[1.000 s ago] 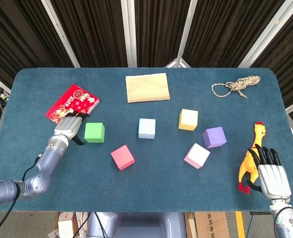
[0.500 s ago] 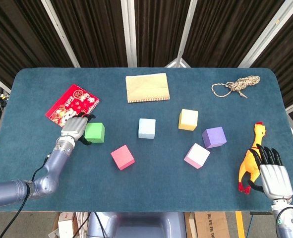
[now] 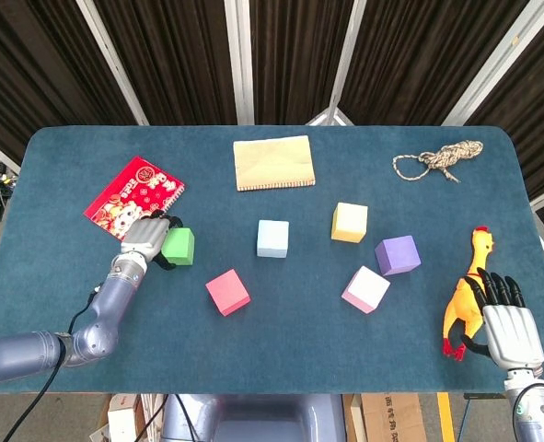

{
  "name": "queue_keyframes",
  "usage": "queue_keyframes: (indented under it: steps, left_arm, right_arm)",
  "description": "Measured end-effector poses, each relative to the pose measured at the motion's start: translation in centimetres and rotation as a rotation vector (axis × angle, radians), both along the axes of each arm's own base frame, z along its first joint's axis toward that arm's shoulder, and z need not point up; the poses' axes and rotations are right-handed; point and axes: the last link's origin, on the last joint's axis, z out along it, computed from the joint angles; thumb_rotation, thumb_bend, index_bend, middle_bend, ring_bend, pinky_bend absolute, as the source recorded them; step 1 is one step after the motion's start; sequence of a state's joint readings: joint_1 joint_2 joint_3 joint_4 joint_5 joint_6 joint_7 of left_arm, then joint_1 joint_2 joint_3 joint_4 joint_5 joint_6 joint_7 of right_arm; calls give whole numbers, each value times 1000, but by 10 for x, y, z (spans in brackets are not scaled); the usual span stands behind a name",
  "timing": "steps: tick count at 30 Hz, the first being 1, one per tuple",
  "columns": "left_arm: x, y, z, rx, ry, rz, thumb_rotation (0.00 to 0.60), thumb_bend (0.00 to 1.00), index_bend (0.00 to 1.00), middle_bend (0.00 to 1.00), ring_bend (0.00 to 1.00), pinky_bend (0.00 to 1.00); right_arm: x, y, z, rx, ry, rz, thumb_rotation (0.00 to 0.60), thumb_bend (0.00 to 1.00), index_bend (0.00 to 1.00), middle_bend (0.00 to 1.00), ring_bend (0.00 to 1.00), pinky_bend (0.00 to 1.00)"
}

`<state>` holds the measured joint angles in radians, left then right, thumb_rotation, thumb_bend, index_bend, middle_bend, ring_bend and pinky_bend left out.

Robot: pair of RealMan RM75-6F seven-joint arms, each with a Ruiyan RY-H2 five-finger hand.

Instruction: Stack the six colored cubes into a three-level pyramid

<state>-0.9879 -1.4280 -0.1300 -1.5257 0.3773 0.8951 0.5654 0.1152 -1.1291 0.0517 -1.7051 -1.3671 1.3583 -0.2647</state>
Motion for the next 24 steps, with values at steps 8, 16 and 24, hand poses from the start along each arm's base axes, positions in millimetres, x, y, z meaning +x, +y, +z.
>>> queue_keyframes:
  steps: [8, 16, 24]
  left_arm:
    - [0, 1, 0, 4, 18, 11, 600, 209, 248, 222, 71, 163]
    - [1, 4, -2, 11, 40, 7, 600, 244, 261, 258, 71, 163]
    - [4, 6, -3, 11, 50, 0, 600, 312, 298, 283, 73, 163]
  right_arm:
    - [-1, 0, 1, -4, -4, -1, 600, 190, 130, 47, 33, 0]
    - [-2, -2, -1, 3, -2, -7, 600, 190, 130, 47, 34, 0]
    - [-3, -3, -1, -3, -3, -11, 600, 190, 130, 47, 33, 0]
